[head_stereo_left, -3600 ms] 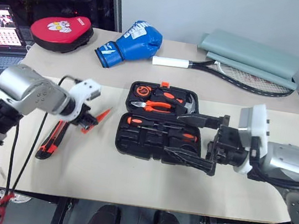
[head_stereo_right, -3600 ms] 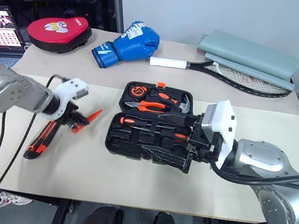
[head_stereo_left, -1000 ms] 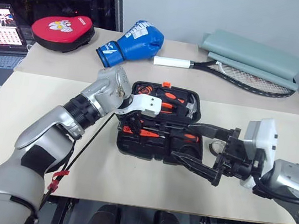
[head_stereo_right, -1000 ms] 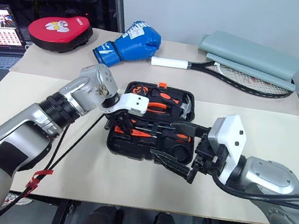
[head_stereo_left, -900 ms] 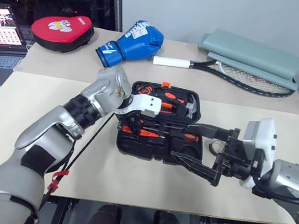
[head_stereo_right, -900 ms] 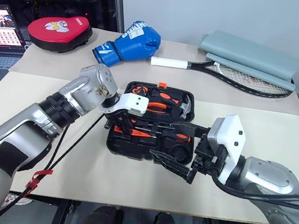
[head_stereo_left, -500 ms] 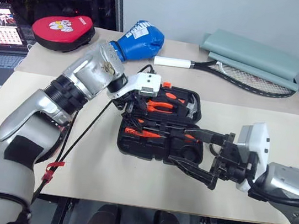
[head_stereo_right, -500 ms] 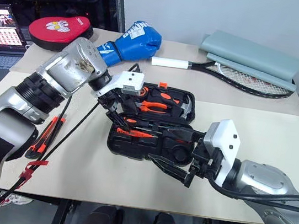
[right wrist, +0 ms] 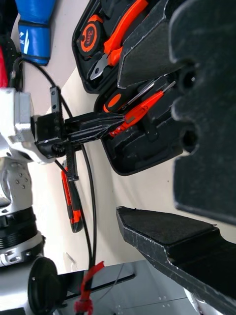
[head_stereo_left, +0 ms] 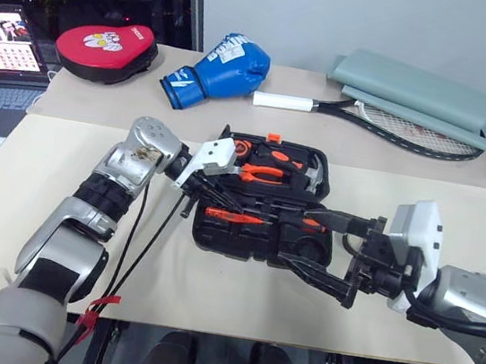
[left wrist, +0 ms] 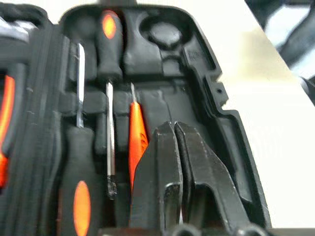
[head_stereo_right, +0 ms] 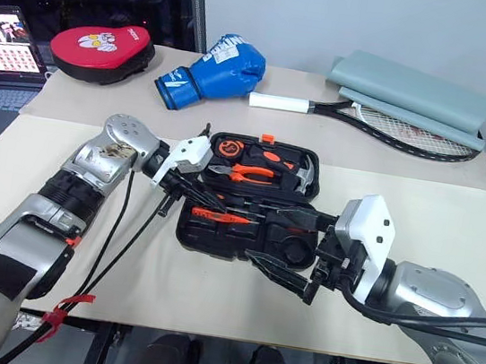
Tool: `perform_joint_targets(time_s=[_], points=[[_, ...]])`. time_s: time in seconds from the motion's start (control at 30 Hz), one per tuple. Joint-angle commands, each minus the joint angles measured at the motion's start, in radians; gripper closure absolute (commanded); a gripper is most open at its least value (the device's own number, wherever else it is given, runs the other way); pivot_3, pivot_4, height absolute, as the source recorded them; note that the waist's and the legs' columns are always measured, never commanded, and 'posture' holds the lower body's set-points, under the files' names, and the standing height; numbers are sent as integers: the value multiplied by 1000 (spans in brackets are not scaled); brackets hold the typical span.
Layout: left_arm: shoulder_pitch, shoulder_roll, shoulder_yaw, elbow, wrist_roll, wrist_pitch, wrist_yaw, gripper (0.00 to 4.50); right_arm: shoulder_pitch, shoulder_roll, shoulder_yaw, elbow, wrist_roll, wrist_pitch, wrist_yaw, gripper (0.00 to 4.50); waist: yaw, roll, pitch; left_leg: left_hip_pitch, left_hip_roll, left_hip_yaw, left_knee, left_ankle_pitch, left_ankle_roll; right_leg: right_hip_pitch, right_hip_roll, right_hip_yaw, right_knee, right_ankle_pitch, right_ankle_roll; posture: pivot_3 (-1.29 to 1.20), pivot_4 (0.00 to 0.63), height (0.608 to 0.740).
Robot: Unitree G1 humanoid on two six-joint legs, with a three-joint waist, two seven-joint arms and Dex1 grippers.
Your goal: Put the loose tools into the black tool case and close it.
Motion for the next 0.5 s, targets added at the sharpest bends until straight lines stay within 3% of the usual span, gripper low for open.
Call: perform_joint_targets(time_s=[0.03, 0.5], points=[[32, -18, 41, 1, 4, -70, 33, 4459, 5, -11, -36, -16, 21, -9, -5, 0, 1, 0, 0, 0, 0, 0, 0, 0, 0, 0, 0, 0, 0, 0, 0, 0, 150, 737], [61, -68, 69, 147, 63, -205, 101, 4459, 8, -15, -37, -10, 34, -6, -14, 0, 2, 0, 0, 0, 0, 0, 1, 0, 0, 0, 0, 0, 0, 0, 0, 0, 150, 737]])
